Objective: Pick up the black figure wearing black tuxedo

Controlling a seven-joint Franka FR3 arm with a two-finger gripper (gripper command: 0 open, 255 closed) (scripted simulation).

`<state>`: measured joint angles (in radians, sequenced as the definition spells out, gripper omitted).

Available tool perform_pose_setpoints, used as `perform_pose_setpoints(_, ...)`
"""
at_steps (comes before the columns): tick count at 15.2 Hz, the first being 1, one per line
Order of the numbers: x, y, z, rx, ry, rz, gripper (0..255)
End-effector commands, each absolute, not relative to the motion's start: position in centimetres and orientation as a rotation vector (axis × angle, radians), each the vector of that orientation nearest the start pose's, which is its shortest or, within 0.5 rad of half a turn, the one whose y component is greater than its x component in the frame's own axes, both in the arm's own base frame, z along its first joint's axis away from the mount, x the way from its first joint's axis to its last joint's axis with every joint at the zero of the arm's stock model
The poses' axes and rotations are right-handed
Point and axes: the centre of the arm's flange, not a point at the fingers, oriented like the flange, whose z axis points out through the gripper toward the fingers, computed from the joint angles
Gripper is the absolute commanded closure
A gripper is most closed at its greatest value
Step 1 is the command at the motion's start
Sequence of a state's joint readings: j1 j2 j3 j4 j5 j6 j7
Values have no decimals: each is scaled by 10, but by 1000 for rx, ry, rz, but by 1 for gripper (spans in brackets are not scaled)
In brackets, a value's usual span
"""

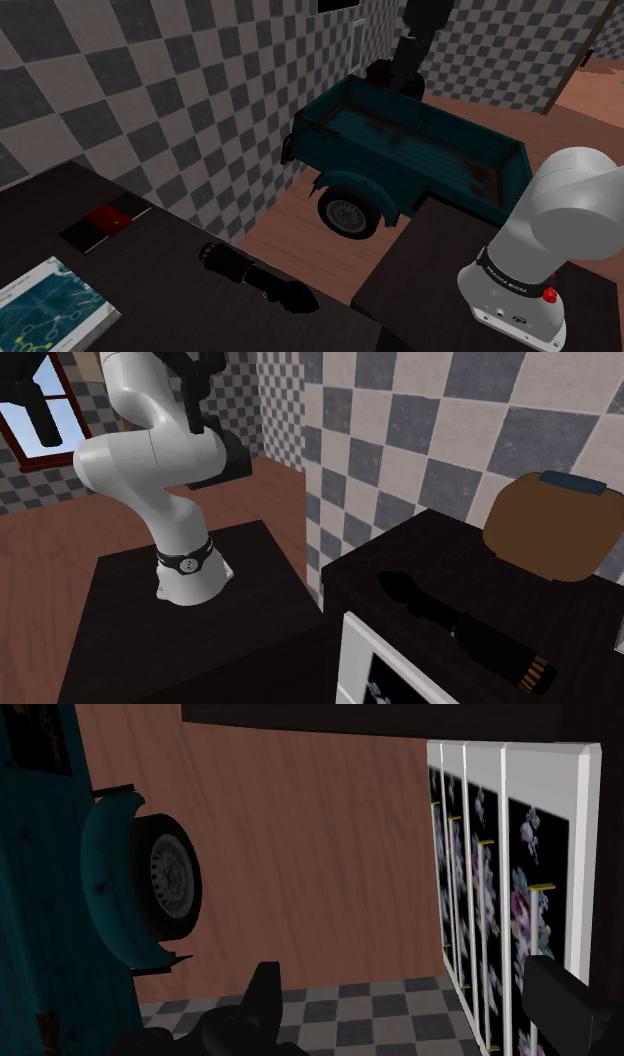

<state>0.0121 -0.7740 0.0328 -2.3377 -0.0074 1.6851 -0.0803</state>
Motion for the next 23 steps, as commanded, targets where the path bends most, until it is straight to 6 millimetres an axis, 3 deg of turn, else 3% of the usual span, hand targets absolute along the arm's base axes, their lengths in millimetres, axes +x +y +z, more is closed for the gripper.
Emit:
perform_pose_setpoints(1,321,17,606,-3163,-186,-191,0)
perform_pose_setpoints(23,357,236,428,-3114,-336,-309,0)
